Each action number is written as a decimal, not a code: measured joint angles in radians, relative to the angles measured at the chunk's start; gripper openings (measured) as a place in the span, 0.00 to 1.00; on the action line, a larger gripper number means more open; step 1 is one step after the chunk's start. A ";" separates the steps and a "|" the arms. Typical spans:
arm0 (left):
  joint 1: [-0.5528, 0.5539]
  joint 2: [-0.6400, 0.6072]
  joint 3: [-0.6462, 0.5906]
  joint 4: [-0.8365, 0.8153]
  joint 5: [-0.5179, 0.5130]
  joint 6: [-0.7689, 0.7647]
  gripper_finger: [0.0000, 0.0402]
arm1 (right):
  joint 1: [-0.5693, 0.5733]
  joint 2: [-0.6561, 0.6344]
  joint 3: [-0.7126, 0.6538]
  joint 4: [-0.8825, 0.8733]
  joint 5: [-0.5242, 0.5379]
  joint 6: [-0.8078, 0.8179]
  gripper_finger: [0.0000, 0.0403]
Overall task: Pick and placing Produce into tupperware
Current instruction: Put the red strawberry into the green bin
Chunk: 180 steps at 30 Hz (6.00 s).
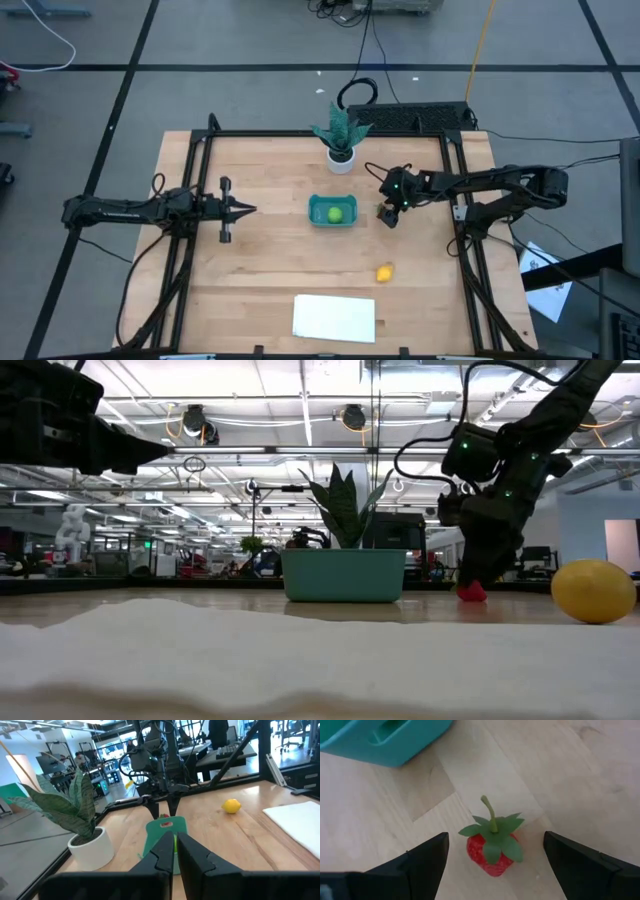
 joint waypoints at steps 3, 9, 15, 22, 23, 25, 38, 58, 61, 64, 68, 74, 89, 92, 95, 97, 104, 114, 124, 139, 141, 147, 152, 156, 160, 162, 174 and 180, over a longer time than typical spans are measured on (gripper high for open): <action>0.000 0.000 0.000 0.000 -0.002 0.000 0.06 | 0.001 0.018 0.002 0.008 0.001 0.000 0.80; 0.000 0.000 0.000 0.000 -0.007 -0.001 0.06 | 0.001 0.022 0.002 0.012 0.000 -0.015 0.79; 0.000 0.000 0.000 0.000 -0.008 -0.002 0.06 | 0.011 0.023 0.002 0.011 0.010 -0.026 0.75; 0.000 0.000 0.000 0.000 -0.009 -0.002 0.06 | 0.030 0.024 0.001 0.011 0.049 -0.054 0.69; 0.000 0.000 0.000 0.000 -0.009 -0.002 0.06 | 0.030 0.024 0.001 0.012 0.051 -0.056 0.68; 0.000 0.000 0.000 0.000 -0.009 -0.002 0.06 | 0.030 0.024 0.001 0.014 0.052 -0.055 0.66; 0.000 0.000 0.000 0.001 -0.009 -0.002 0.06 | 0.033 0.028 0.034 -0.004 0.016 -0.083 0.40; 0.000 0.000 0.000 0.002 -0.009 -0.010 0.06 | 0.031 0.025 0.096 -0.082 -0.009 -0.128 0.34; 0.000 0.000 0.000 0.003 -0.009 -0.010 0.06 | 0.032 0.011 0.096 -0.082 -0.037 -0.133 0.34; 0.000 0.000 0.000 0.003 -0.009 -0.010 0.06 | 0.032 -0.020 0.097 -0.079 -0.058 -0.155 0.35; 0.000 0.000 0.000 0.004 -0.009 -0.010 0.06 | 0.032 -0.084 0.097 -0.077 -0.065 -0.172 0.34; 0.000 0.000 0.000 0.004 -0.009 -0.010 0.06 | 0.032 -0.178 0.097 -0.082 -0.066 -0.180 0.34; 0.000 0.000 0.000 0.028 -0.010 -0.010 0.06 | 0.032 -0.265 0.171 -0.146 -0.169 -0.204 0.34; 0.000 0.000 0.000 0.027 -0.010 -0.010 0.06 | 0.032 -0.265 0.213 -0.162 -0.171 -0.229 0.34; 0.000 0.000 0.000 0.027 -0.010 -0.010 0.06 | 0.032 -0.265 0.259 -0.196 -0.171 -0.266 0.34; 0.000 0.000 0.000 0.027 -0.010 -0.010 0.06 | 0.032 -0.265 0.275 -0.201 -0.171 -0.281 0.34; 0.000 0.000 0.000 0.027 -0.010 -0.010 0.06 | 0.032 -0.264 0.284 -0.206 -0.171 -0.296 0.34; 0.000 0.000 0.000 0.027 -0.010 -0.007 0.06 | 0.022 -0.228 0.284 -0.098 -0.172 -0.322 0.34; 0.000 0.000 0.000 0.025 -0.010 -0.010 0.06 | 0.010 -0.075 0.374 -0.052 -0.203 -0.374 0.35; 0.000 0.000 0.000 0.025 -0.009 -0.015 0.06 | 0.005 0.209 0.689 -0.111 -0.342 -0.472 0.34; 0.000 0.000 0.000 0.025 -0.009 -0.015 0.06 | 0.001 0.249 0.728 -0.127 -0.367 -0.491 0.34; 0.000 0.000 0.000 0.024 -0.009 -0.015 0.06 | -0.023 0.351 0.799 -0.175 -0.440 -0.564 0.34; 0.000 0.000 0.000 0.019 -0.009 -0.014 0.06 | -0.037 0.432 0.818 -0.157 -0.462 -0.542 0.34; 0.000 0.000 0.000 0.016 -0.009 -0.010 0.06 | -0.038 0.483 0.818 -0.119 -0.460 -0.478 0.34; 0.000 0.000 0.000 0.007 -0.009 -0.010 0.06 | -0.030 0.511 0.818 -0.108 -0.462 -0.518 0.34; 0.000 0.000 0.000 -0.003 -0.009 -0.010 0.06 | -0.027 0.525 0.818 -0.109 -0.462 -0.558 0.34; 0.000 0.000 0.000 -0.006 -0.009 -0.010 0.06 | -0.005 0.555 0.818 -0.074 -0.477 -0.678 0.35; 0.000 0.000 0.000 -0.006 -0.009 -0.011 0.06 | -0.008 0.554 0.817 -0.075 -0.448 -0.678 0.35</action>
